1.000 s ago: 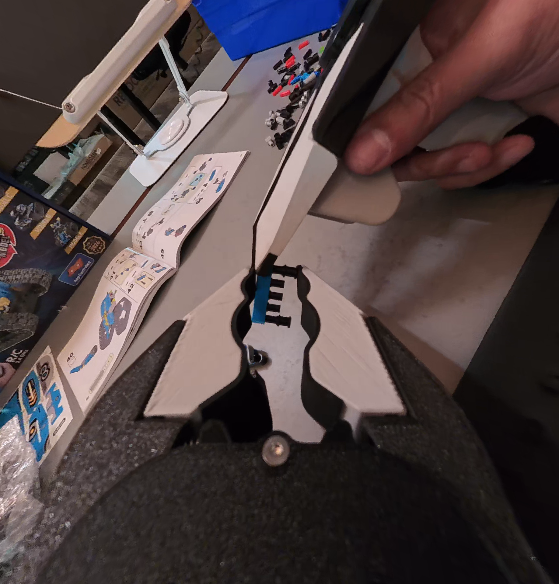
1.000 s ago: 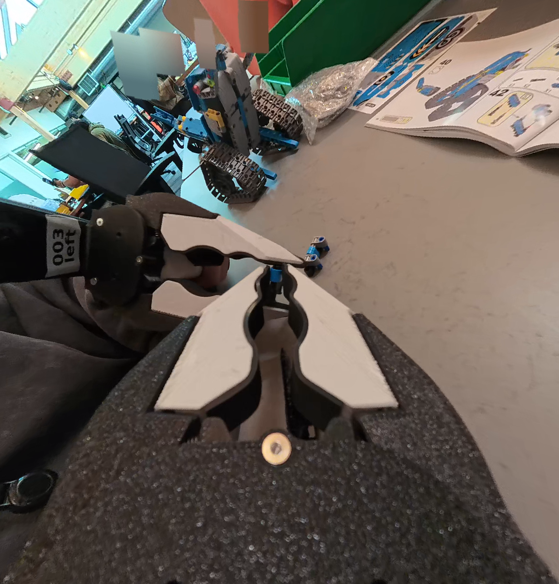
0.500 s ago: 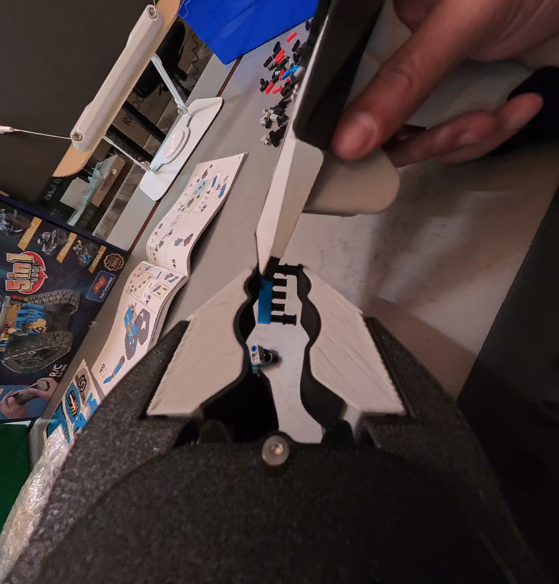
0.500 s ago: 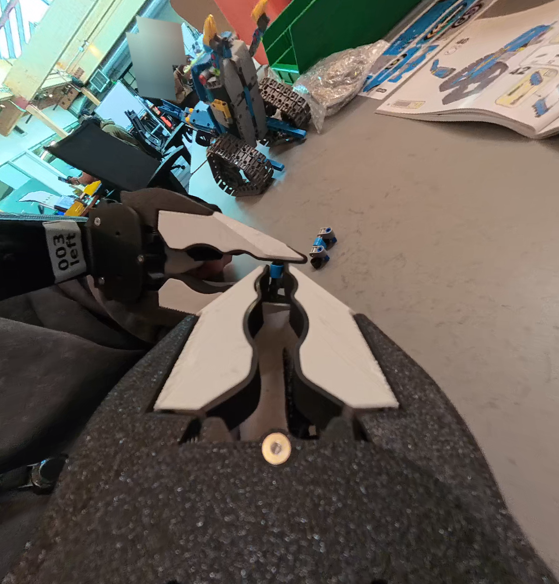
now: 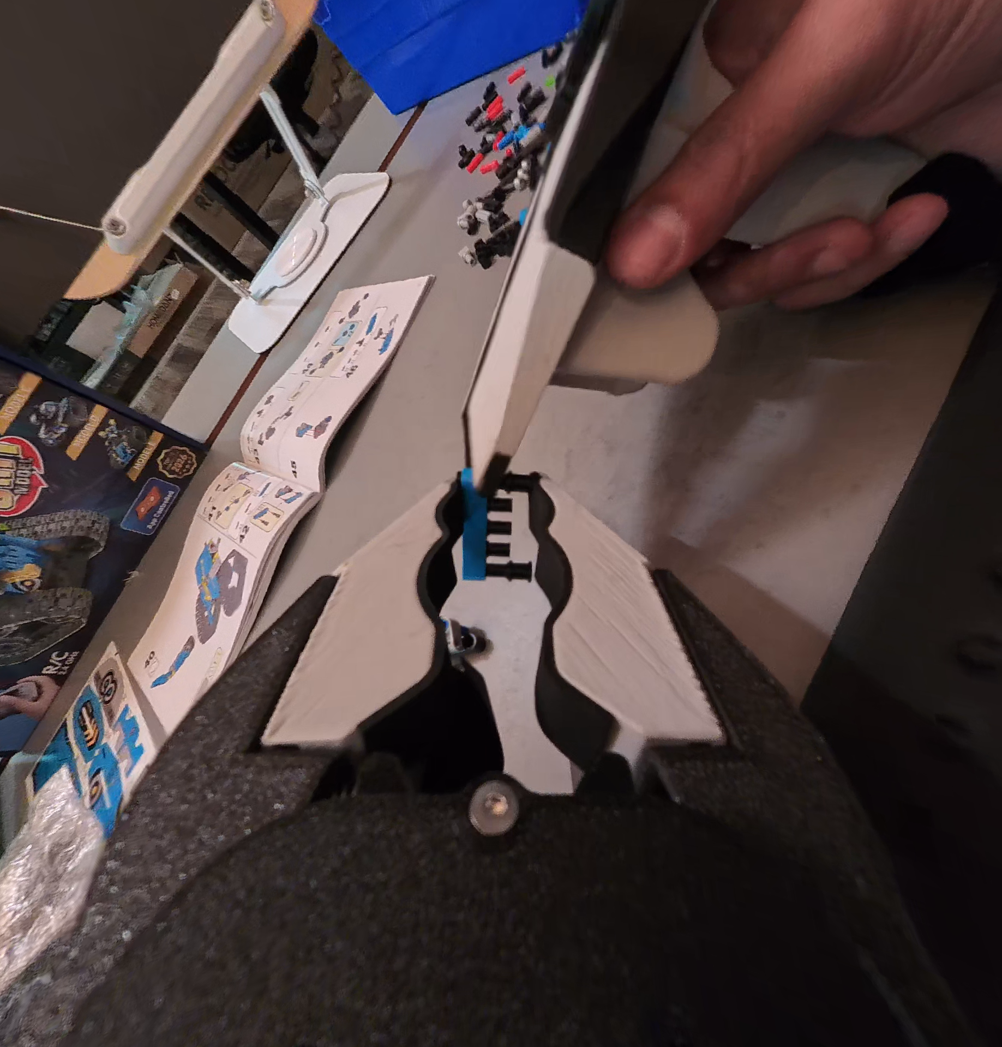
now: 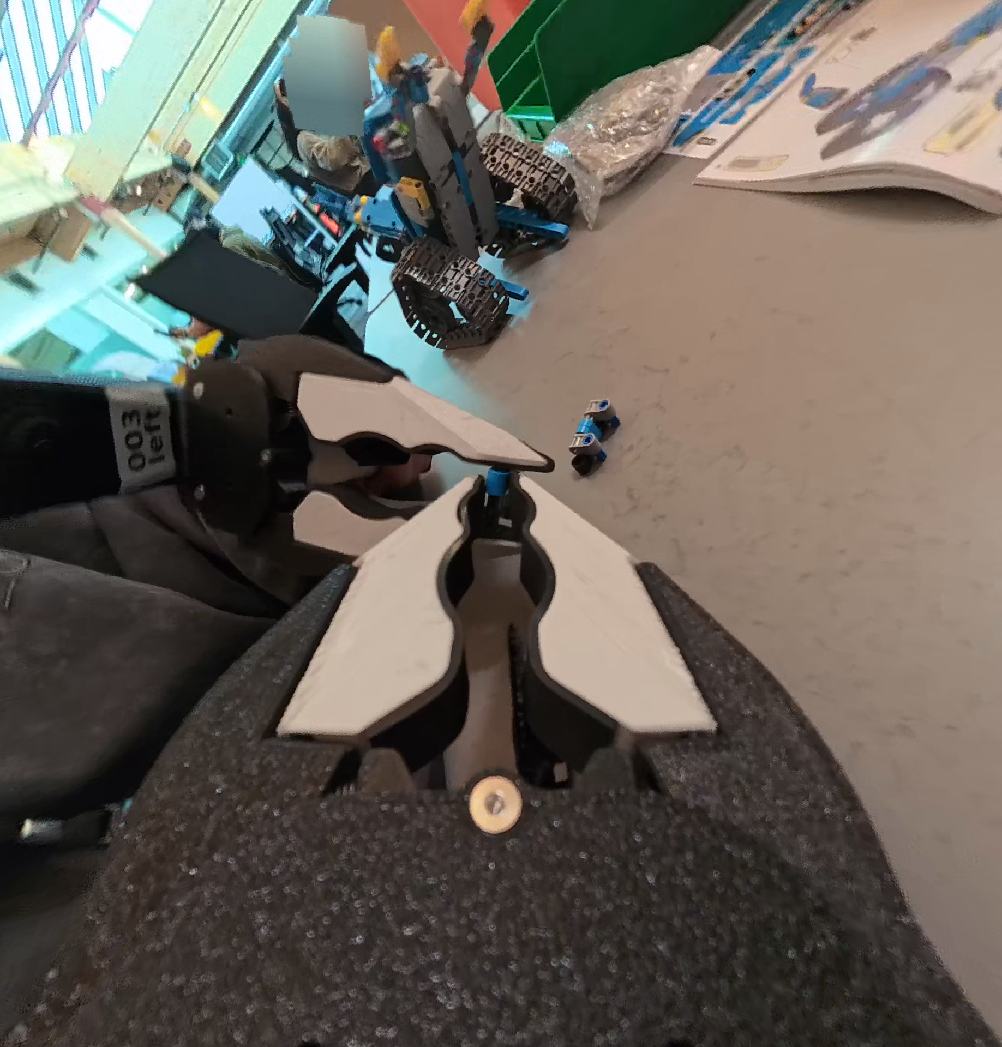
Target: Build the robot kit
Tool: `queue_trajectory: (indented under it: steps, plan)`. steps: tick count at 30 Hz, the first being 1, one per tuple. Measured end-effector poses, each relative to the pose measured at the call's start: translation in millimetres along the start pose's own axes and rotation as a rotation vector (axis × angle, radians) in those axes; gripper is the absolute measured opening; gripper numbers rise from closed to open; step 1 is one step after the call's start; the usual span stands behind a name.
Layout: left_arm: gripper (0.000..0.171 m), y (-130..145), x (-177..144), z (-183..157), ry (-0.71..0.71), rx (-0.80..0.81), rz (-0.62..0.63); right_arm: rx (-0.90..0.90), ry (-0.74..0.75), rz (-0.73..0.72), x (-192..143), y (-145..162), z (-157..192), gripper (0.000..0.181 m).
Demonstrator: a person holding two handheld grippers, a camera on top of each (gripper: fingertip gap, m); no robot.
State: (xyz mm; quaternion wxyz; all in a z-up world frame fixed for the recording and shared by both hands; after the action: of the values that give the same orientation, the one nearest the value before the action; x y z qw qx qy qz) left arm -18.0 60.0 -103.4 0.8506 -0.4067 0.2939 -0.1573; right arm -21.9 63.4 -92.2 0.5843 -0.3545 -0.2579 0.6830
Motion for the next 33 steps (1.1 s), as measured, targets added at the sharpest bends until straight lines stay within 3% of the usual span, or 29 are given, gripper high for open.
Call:
queue_trajectory:
  steps: [1, 5, 9, 11, 14, 33]
  plan:
    - [0.022, -3, -2, 2, 0.014, -0.036, -0.026, -0.068, -0.007, 0.012, -4, -3, 2, 0.007]
    - [0.023, -22, -14, -6, 0.181, -0.234, -0.177, -0.454, -0.052, -0.008, -35, -27, 18, 0.038]
    - [0.023, -41, -24, -16, 0.298, -0.325, -0.295, -0.422, -0.232, 0.028, -29, -16, 35, 0.056]
    - [0.023, -44, -26, -20, 0.319, -0.327, -0.311, -0.434, -0.264, 0.086, -19, -1, 38, 0.057]
    - [0.022, -50, -30, -18, 0.343, -0.375, -0.348, -0.394, -0.327, 0.045, -21, -1, 49, 0.048]
    - [0.021, -53, -35, -24, 0.363, -0.364, -0.379, -0.431, -0.345, 0.032, -24, 3, 54, 0.042]
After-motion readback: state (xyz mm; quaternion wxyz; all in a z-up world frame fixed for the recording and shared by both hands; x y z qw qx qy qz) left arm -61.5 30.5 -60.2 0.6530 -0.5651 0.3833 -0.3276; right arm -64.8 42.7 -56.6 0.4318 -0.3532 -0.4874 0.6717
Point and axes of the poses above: each gripper's, where its closed fingertips meet, x out along the fingers, y out of its underside, z = x × y across the jaws, the point moved 1 cm from there along -x, back along the fingers, and after that the axes turned 6 degrees about -z, right-handed, at the moved point
